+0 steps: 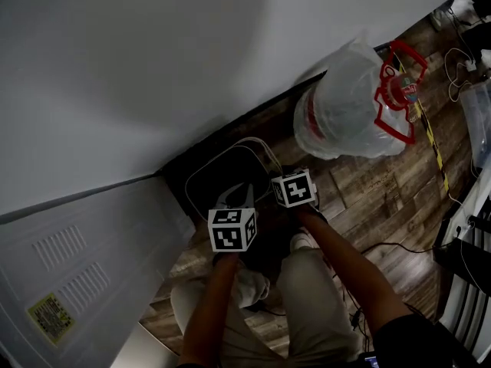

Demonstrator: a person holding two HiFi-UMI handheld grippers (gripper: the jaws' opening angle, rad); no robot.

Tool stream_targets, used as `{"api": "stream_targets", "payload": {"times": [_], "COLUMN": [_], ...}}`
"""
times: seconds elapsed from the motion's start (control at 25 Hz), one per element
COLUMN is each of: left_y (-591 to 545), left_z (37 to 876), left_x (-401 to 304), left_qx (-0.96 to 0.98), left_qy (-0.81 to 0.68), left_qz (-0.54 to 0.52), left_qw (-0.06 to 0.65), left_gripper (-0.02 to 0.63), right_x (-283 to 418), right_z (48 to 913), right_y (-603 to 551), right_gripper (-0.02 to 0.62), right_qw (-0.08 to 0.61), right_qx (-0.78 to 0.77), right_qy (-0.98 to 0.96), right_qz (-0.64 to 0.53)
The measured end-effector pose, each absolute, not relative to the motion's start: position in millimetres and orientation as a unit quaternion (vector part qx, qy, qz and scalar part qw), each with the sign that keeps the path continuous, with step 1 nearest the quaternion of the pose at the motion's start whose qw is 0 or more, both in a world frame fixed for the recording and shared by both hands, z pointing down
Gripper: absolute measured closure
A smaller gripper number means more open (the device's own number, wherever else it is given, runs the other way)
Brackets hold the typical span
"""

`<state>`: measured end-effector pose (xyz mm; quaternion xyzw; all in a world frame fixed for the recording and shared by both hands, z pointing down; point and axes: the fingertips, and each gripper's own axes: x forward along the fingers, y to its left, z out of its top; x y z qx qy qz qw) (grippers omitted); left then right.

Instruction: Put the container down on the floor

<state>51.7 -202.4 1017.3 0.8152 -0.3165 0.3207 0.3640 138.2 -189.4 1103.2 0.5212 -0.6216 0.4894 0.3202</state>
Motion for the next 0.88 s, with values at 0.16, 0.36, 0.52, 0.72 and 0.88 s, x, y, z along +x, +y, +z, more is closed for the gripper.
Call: {"api": "stream_targets", "payload": {"times": [0.16, 0.36, 0.52, 0.72, 0.88], "left_y": [-203.5, -204.7, -203.8, -196.1, -190.2], "left_z": [1020.7, 1022.1, 1020.6, 1005.0, 970.7], "left_x": [58.5, 62.0, 57.8, 51.2, 48.5], "left_qx": [0.819, 0.823, 0.821, 0.813, 0.812], "left_qy": [-0.308, -0.302, -0.303, -0.307, -0.303], "left_qz": [0.322, 0.321, 0.323, 0.328, 0.332], "left_qw": [0.362, 0.359, 0.361, 0.369, 0.371], "left_gripper": [0.591, 0.591, 0.591, 0.591, 0.591], "right_x": [142.3, 141.2, 141.6, 147.6, 150.0], "right_z": [1109.6, 1114.5, 1112.9, 1094.2, 1057.1], "right_y": [-186.6, -185.9, -183.4, -177.3, -172.0], "right_gripper": [0.468, 0.468, 0.468, 0.468, 0.469], "right_qw": [0.313, 0.308, 0.304, 0.304, 0.299], "right_qx": [0.524, 0.525, 0.525, 0.529, 0.528], "right_qy": [-0.615, -0.611, -0.607, -0.601, -0.598], "right_qz": [0.499, 0.506, 0.513, 0.516, 0.524]}}
